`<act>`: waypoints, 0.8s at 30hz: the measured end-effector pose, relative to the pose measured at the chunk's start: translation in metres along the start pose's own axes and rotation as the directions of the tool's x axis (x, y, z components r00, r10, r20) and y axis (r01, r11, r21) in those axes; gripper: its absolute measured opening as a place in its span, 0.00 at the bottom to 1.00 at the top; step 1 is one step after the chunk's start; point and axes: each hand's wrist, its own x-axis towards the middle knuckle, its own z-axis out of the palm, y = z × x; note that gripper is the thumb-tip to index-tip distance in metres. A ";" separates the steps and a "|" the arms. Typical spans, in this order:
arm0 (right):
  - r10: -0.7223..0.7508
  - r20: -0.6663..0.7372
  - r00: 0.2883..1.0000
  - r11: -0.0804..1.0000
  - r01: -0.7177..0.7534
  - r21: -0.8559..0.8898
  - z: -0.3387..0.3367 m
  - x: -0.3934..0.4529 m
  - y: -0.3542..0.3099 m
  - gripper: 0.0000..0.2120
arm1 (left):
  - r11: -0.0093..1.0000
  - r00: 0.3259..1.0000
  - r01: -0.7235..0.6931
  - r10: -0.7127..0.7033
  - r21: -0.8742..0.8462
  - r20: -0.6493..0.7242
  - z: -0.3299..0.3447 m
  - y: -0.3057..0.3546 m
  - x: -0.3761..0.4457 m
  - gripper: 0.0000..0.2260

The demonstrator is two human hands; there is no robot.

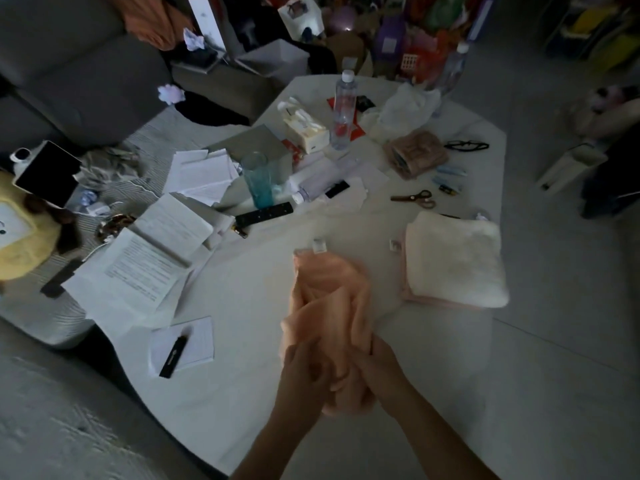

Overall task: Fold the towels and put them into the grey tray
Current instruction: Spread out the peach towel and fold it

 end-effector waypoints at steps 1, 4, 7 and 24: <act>-0.001 0.033 0.999 1.000 0.000 0.009 -0.002 -0.001 0.002 0.14 | 0.995 1.000 0.011 -0.008 0.100 -0.029 -0.003 -0.005 0.008 0.25; -0.095 0.065 0.993 0.995 0.093 0.033 -0.017 -0.007 0.004 0.14 | 0.924 0.993 -0.107 0.077 0.367 0.094 -0.002 0.000 0.029 0.43; -0.146 0.083 0.986 0.989 0.144 0.025 -0.039 -0.009 0.004 0.13 | 0.903 0.984 -0.165 0.121 0.398 0.132 0.006 0.009 0.043 0.48; 0.109 -0.034 0.993 0.994 -0.109 0.004 -0.077 0.006 0.049 0.13 | 0.901 0.896 0.321 -0.189 -0.291 0.403 -0.041 -0.001 0.031 0.21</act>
